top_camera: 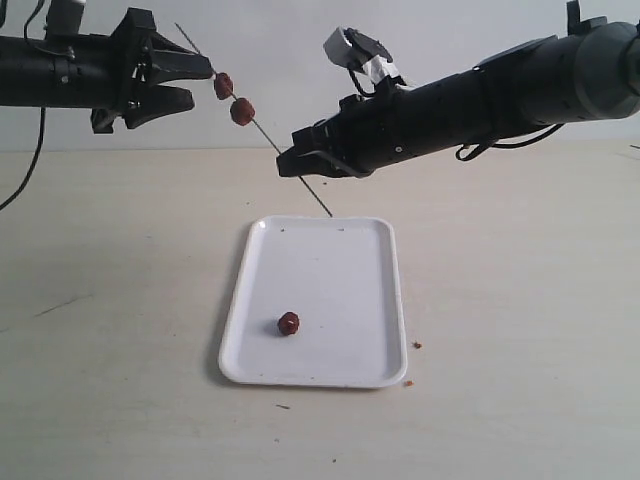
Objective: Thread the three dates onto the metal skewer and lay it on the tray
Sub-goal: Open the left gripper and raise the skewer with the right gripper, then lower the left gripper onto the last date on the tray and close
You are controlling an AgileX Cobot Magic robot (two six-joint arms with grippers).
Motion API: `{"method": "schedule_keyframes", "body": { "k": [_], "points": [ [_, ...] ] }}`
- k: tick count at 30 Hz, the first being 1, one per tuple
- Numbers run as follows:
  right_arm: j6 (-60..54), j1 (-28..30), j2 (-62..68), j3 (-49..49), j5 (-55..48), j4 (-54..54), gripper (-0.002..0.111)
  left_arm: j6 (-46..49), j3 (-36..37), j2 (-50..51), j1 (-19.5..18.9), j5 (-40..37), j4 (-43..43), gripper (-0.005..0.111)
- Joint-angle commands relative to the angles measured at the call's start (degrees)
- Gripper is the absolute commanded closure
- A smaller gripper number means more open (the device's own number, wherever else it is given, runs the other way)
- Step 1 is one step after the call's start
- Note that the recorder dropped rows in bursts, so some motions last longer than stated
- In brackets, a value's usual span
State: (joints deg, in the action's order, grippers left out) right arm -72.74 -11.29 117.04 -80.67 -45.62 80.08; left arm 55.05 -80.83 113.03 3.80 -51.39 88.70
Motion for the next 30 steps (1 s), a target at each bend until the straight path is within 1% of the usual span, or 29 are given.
{"method": "schedule_keyframes", "body": {
  "k": [1,7,12,16,19,22,23,26,29,30],
  "points": [
    [-0.67,-0.03,-0.31,-0.35,-0.31,0.18,0.108,0.19,0.21,-1.10,-1.37,-1.49,0.21,0.050],
    [0.52,0.53,-3.19,-0.35,-0.17,-3.38,0.108,0.19,0.21,-1.10,-2.24,-2.14,-2.32,0.050],
    [8.38,4.21,-8.83,-0.35,1.98,-8.16,0.108,1.42,0.21,-1.10,-2.38,-4.31,-11.18,0.050],
    [17.96,8.40,-13.20,-0.35,1.98,-18.12,0.108,4.58,0.21,-1.10,-0.76,-7.72,-18.82,0.050],
    [26.79,10.59,-15.54,-0.35,1.96,-30.73,0.108,7.91,0.21,-1.10,2.61,-7.78,-22.48,0.050],
    [34.59,11.60,-16.41,-0.35,0.28,-41.52,0.108,13.78,0.21,-1.10,7.26,-7.66,-27.10,0.050],
    [36.88,11.74,-16.53,-0.35,-0.61,-44.59,0.108,13.77,0.21,-1.10,9.14,-7.17,-29.62,0.050],
    [38.94,11.74,-16.43,-0.35,-2.26,-51.56,0.108,10.59,0.21,-1.10,14.75,-2.89,-39.43,0.050],
    [38.94,11.74,-16.29,-0.35,-2.43,-52.68,0.108,8.67,0.21,-1.10,21.15,1.21,-52.46,0.050],
    [38.94,11.74,-16.29,-0.35,-2.43,-52.68,0.108,6.69,0.21,-0.99,22.85,2.00,-56.27,0.050]
  ]
}}
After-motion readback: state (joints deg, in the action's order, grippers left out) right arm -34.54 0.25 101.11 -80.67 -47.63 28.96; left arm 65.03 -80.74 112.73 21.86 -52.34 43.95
